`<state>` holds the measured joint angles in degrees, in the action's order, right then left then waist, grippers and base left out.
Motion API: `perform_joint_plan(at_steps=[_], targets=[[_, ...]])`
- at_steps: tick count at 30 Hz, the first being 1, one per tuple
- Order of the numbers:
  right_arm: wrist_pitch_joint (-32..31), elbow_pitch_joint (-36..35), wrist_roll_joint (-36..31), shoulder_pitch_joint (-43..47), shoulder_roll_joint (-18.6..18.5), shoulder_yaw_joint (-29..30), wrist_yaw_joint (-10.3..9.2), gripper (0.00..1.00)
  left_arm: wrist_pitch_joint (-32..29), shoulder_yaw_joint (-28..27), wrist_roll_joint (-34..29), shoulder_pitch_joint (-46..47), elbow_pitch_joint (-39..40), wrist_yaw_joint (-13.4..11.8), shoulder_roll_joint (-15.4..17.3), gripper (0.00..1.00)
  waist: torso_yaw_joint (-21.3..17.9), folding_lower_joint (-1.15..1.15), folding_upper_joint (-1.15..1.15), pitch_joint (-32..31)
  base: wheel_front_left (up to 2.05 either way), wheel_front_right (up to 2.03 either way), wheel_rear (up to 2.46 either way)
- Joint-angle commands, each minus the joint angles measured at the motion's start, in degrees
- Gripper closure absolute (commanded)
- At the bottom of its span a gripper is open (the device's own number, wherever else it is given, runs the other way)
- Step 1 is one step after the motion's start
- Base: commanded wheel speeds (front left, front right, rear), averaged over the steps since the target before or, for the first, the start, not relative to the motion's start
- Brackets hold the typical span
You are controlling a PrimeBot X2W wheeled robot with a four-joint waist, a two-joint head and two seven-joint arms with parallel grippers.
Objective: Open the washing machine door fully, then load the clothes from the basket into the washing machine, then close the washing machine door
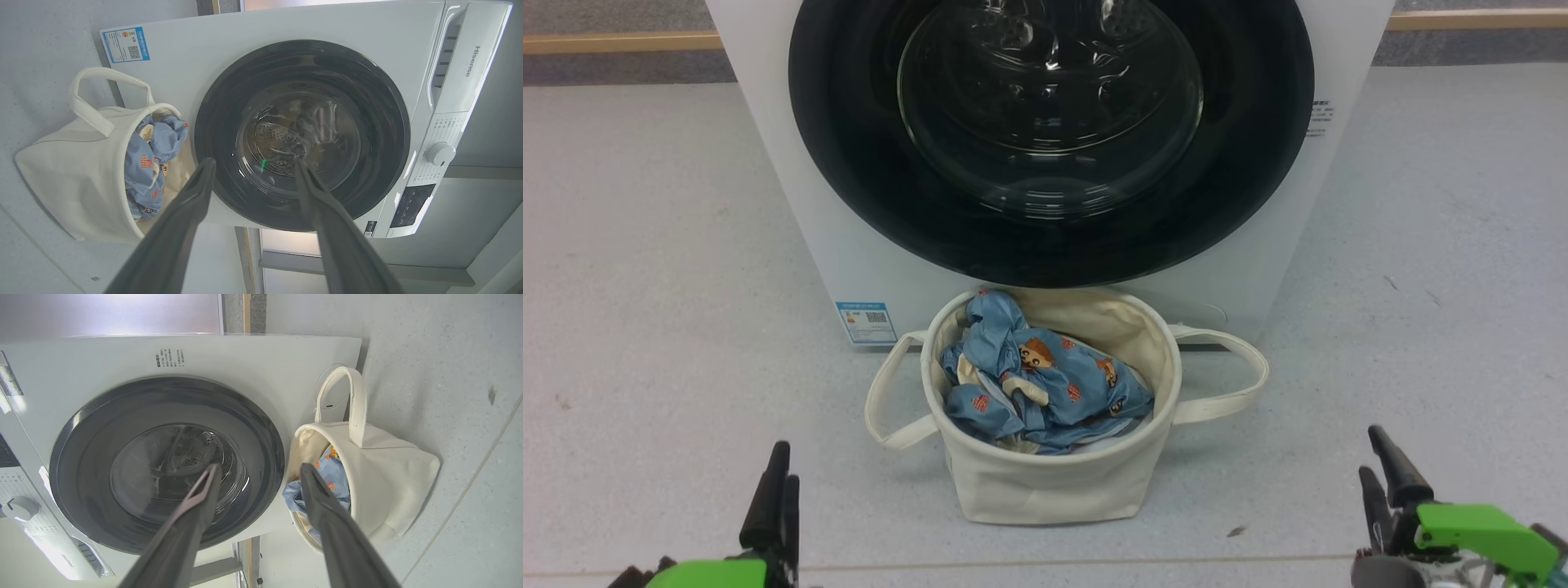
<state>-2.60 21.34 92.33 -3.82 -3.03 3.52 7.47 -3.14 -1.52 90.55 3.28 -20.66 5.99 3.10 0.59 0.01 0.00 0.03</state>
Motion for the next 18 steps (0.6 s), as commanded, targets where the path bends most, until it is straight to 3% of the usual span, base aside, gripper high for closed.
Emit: perform_joint_plan(at_steps=[1,18], targets=[[0.7,-2.7,-2.1,-3.7,-0.8,-0.2,0.01,0.00,0.7,0.1,-1.2,3.4,1.9,0.1,1.0,0.00,0.0,0.00,0.00,0.0,0.00,0.00,0.00],[3.5,-8.0,-21.2,-5.0,-2.0,-5.3,0.01,0.00,3.7,1.6,-18.4,4.9,4.3,0.2,1.6,0.00,0.5,0.00,0.00,0.3,0.00,0.00,0.00]])
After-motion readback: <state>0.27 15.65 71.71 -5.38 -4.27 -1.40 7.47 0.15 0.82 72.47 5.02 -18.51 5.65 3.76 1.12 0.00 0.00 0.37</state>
